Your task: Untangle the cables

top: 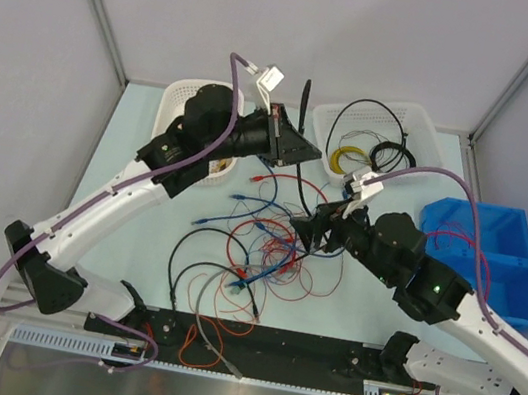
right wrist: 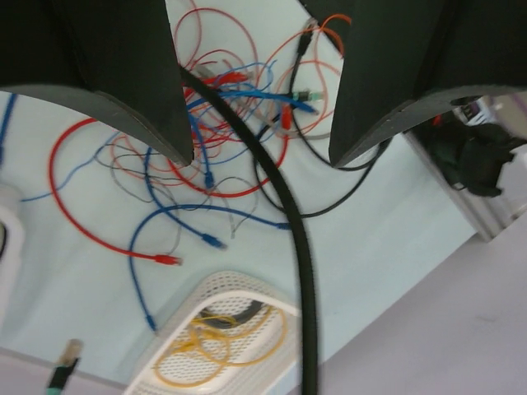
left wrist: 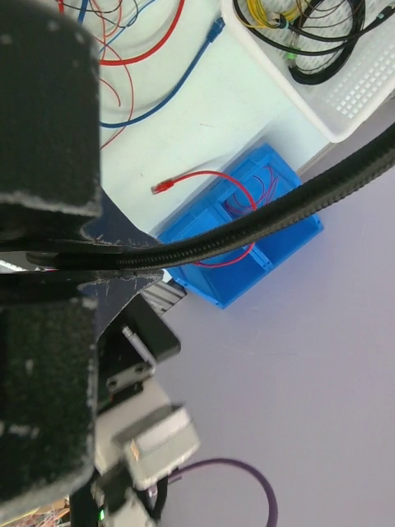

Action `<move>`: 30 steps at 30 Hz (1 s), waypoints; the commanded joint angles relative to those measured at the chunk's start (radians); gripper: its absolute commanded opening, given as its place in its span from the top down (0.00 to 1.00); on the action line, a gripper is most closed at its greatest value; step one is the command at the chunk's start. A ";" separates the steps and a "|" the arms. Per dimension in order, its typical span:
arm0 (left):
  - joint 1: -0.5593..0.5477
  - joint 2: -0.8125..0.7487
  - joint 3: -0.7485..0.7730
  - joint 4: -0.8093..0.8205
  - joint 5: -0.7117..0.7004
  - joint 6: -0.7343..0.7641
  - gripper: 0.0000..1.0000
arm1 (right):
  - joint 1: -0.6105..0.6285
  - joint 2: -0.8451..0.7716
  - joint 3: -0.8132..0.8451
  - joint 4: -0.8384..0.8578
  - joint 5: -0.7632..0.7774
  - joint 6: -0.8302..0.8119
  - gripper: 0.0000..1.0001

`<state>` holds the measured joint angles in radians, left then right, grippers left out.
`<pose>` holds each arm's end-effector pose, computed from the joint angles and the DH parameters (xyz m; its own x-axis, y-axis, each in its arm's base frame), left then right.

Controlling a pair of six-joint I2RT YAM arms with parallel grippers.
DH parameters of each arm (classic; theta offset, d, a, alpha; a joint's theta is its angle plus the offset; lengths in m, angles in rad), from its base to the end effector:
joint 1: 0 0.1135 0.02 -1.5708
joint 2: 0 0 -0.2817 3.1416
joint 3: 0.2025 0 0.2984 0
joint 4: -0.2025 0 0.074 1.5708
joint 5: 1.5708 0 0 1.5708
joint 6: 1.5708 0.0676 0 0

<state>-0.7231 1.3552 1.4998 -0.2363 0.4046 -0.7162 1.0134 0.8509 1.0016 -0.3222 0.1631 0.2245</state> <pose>0.2642 -0.2687 0.4777 -0.6441 -0.2365 -0.7275 0.6355 0.3640 -0.6810 0.1431 0.2088 0.4045 -0.2556 0.0052 -0.9668 -0.7137 0.6735 0.1923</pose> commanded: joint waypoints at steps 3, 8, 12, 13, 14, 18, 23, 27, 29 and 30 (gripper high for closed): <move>0.004 -0.051 0.071 -0.009 0.028 -0.015 1.00 | 0.011 0.013 -0.040 0.120 0.214 -0.070 0.30; 0.005 -0.057 0.066 0.003 0.040 -0.028 1.00 | 0.008 0.050 -0.046 0.106 0.242 -0.085 0.41; 0.005 -0.065 0.051 0.006 0.036 -0.025 1.00 | 0.010 0.033 -0.044 0.143 0.211 -0.077 0.71; 0.010 -0.068 0.045 0.008 0.036 -0.025 1.00 | 0.010 0.027 -0.044 0.153 0.202 -0.082 0.76; 0.011 -0.071 0.028 0.015 0.036 -0.023 1.00 | 0.011 0.017 -0.044 0.176 0.199 -0.080 0.86; 0.053 -0.103 -0.044 0.032 0.004 -0.025 0.66 | 0.010 -0.039 -0.011 0.192 0.190 -0.056 1.00; 0.119 -0.185 -0.200 0.049 -0.050 -0.029 0.05 | 0.007 -0.075 0.106 0.181 0.190 -0.027 1.00; 0.172 -0.252 -0.346 0.103 -0.069 -0.028 0.00 | 0.005 -0.058 0.239 0.192 0.207 -0.034 1.00; 0.179 -0.304 -0.447 0.172 -0.085 -0.023 0.00 | 0.005 -0.027 0.308 0.202 0.216 -0.043 1.00; 0.179 -0.323 -0.482 0.202 -0.085 -0.023 0.00 | 0.005 -0.012 0.374 0.207 0.219 -0.042 1.00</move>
<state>-0.5560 1.1183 1.1267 -0.1535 0.3458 -0.7372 1.0214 0.8139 1.1797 -0.2310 0.3416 0.1795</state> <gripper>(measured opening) 0.995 0.041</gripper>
